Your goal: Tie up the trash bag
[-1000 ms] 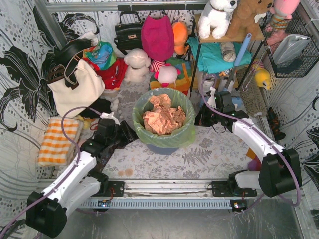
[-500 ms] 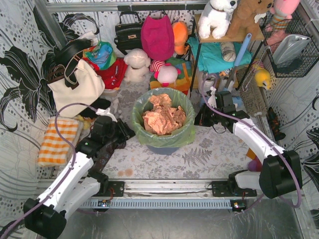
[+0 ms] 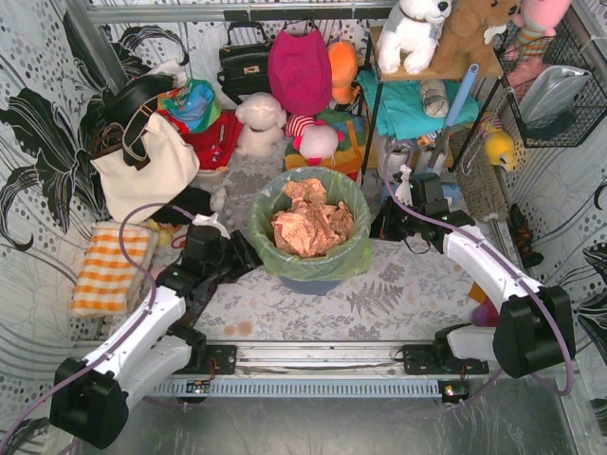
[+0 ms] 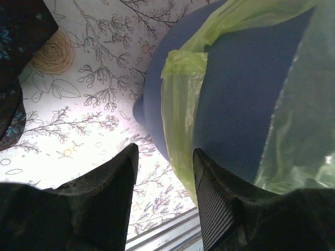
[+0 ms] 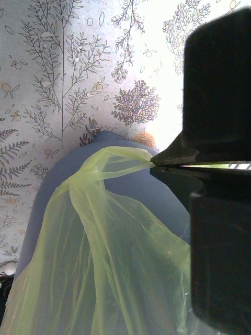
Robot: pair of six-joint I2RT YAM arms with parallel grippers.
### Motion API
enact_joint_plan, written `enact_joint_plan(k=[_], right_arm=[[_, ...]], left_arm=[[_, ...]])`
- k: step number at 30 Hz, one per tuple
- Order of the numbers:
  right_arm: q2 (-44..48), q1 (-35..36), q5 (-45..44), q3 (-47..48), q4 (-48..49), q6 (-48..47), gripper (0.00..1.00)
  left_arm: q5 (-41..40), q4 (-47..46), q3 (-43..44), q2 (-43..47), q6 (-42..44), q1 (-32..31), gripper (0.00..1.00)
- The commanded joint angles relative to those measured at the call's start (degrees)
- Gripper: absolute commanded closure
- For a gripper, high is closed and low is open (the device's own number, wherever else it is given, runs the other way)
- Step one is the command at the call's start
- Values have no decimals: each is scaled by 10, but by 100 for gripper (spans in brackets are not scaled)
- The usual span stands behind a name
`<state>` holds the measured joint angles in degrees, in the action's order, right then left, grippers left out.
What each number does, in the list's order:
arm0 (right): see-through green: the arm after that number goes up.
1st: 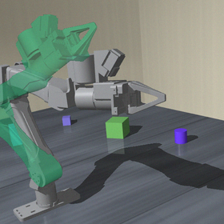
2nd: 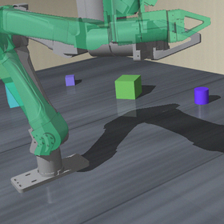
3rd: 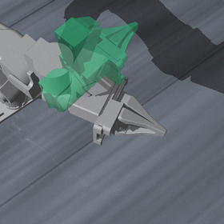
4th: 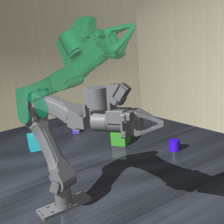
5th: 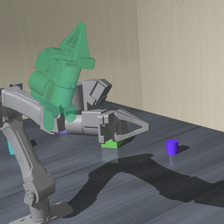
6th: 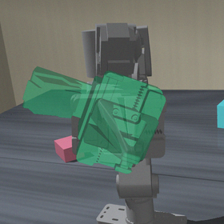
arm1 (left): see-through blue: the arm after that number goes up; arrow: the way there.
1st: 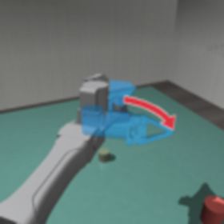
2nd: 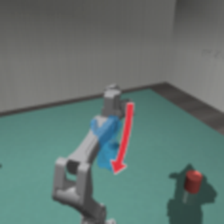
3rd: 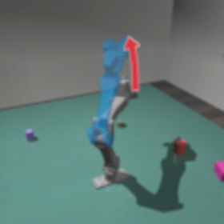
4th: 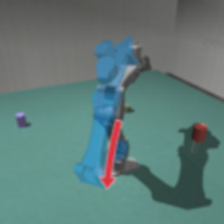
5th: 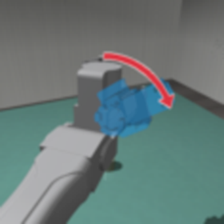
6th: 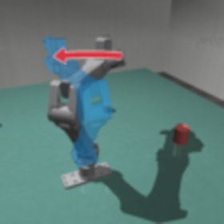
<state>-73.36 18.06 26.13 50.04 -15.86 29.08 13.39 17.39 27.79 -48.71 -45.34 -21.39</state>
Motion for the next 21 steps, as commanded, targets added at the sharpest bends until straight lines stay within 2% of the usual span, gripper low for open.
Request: enact_joint_plan(k=[1,4,13,18,21], right_arm=[[6,-2,4,4,8,2,100],[6,-2,5,-2,16,6,100],[24,-2,0,-12,21,13,100],[43,-2,-6,-14,8,13,100],[66,-2,-9,-15,-1,16,100]], left_arm=[[41,-92,-20,-2,-9,1,46],[47,-105,-30,-1,-13,1,48],[43,-114,-34,-8,-20,1,76],[29,-87,-12,7,-19,1,98],[18,-57,10,24,-13,2,100]])
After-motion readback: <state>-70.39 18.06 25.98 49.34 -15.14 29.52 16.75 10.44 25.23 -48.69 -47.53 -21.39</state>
